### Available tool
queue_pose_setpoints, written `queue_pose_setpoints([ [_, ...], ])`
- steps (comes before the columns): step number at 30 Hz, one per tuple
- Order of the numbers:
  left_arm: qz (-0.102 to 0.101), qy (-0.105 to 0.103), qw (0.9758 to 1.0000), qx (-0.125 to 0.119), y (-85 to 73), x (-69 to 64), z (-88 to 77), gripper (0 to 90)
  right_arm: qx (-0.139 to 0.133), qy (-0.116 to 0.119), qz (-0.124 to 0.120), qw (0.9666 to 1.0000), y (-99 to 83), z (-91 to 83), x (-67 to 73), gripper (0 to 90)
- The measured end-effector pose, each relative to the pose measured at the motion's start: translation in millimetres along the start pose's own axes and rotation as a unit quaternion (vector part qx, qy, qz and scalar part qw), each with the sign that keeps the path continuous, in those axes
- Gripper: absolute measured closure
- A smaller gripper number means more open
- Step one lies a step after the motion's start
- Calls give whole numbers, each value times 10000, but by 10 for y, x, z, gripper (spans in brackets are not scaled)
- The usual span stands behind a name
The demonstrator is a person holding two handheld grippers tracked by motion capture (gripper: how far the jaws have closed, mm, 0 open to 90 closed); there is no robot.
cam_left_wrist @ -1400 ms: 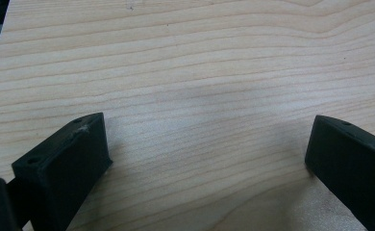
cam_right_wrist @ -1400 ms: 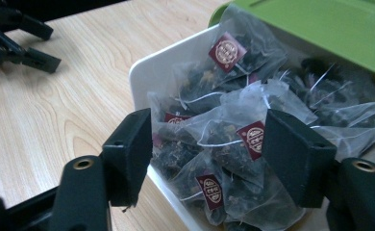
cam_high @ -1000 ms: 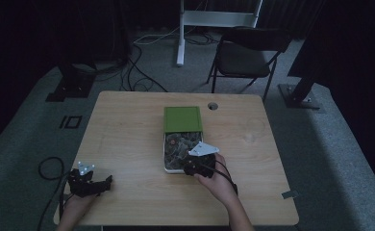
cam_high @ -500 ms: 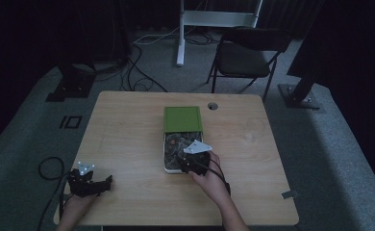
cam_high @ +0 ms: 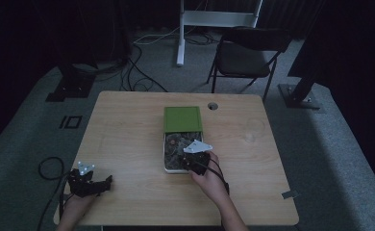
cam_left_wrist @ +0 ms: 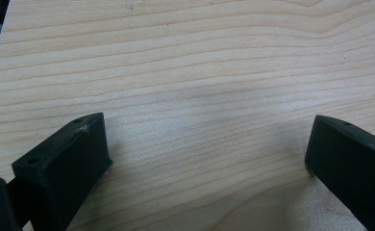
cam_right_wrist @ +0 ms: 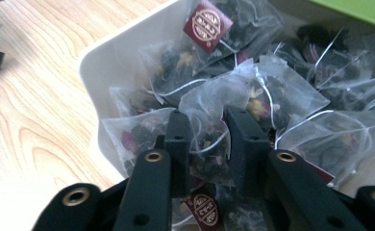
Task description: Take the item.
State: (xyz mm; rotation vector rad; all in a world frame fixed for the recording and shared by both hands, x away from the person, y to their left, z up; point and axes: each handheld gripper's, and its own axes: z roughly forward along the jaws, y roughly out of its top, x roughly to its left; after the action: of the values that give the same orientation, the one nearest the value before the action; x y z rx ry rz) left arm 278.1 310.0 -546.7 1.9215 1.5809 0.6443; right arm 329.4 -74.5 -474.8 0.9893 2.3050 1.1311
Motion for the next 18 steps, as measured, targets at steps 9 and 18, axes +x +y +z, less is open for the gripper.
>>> queue_pose_setpoints([
  [9, -9, 0, 10000, -5, 0, -1, 1, 19, -401, 160, 334, 9985, 58, -107, -50, 741],
  [18, -8, -1, 10000, -4, 0, -1, 1, 20, -507, 76, 303, 9982, 115, -203, -91, 796],
])
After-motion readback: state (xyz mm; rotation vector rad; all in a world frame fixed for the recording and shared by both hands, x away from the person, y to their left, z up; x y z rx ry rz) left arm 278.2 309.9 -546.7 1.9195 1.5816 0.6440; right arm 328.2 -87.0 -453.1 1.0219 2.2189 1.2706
